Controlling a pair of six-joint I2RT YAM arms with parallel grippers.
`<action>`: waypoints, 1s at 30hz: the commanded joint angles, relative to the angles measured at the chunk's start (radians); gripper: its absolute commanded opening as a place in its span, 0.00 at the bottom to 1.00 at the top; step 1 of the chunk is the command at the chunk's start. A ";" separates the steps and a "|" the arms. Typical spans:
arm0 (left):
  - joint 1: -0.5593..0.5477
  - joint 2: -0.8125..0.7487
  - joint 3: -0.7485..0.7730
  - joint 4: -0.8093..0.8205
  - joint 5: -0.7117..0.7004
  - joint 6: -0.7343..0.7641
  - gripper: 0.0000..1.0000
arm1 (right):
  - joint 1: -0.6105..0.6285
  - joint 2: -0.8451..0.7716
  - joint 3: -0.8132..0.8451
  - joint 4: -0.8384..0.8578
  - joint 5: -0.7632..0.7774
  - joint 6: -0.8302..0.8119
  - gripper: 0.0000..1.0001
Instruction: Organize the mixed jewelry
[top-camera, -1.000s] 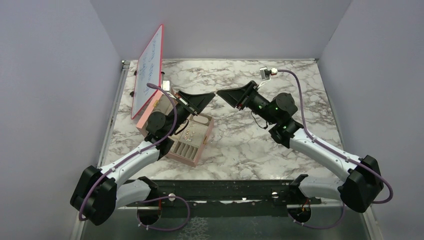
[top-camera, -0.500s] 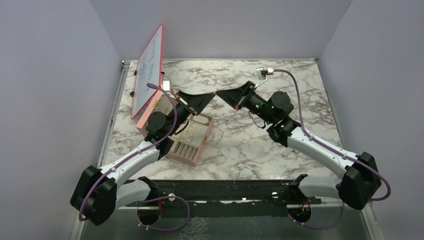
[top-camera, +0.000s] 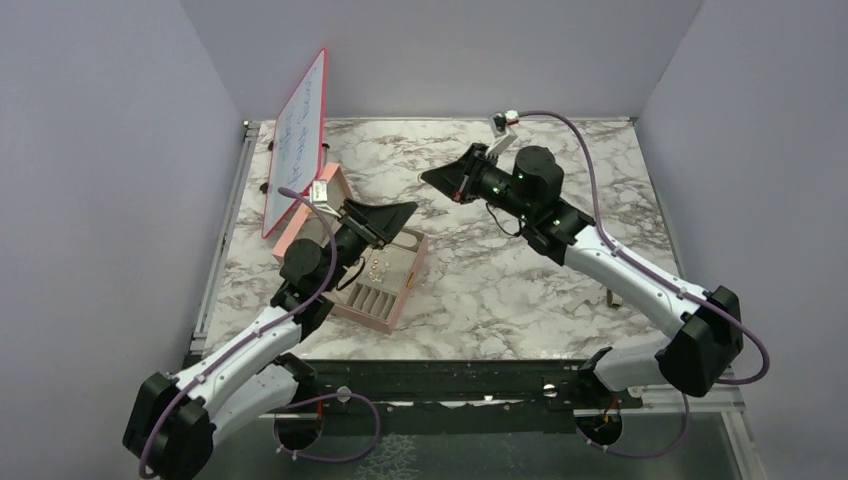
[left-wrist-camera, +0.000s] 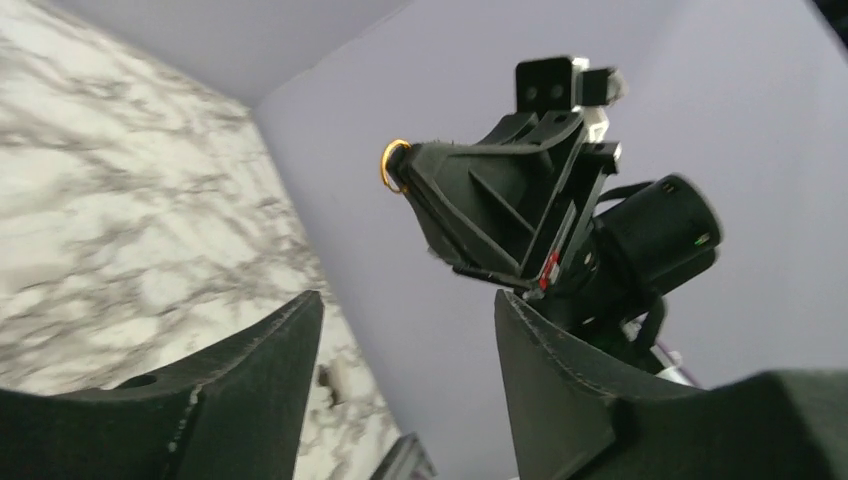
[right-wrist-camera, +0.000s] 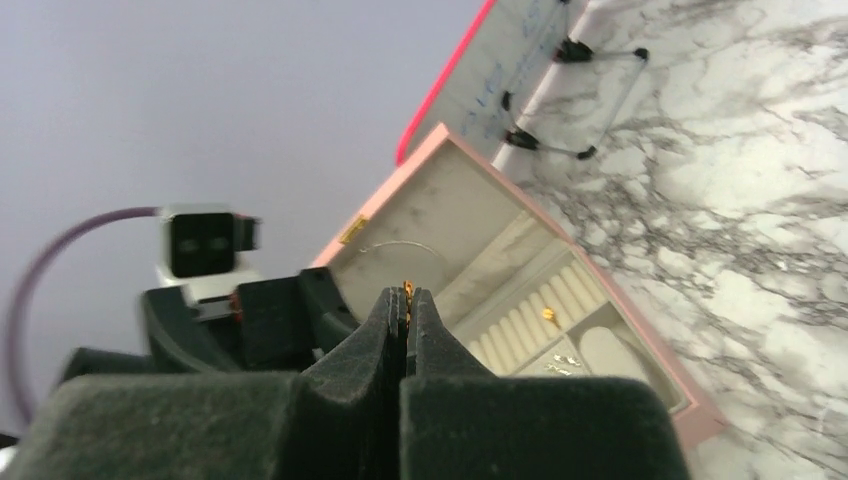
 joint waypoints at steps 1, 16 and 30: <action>-0.002 -0.165 0.030 -0.418 -0.155 0.176 0.68 | 0.010 0.113 0.107 -0.286 -0.049 -0.217 0.01; -0.003 -0.358 0.493 -1.180 -0.651 0.738 0.74 | 0.259 0.601 0.510 -0.527 0.073 -0.728 0.01; -0.003 -0.349 0.576 -1.223 -0.798 0.829 0.77 | 0.306 0.816 0.688 -0.529 0.148 -0.873 0.01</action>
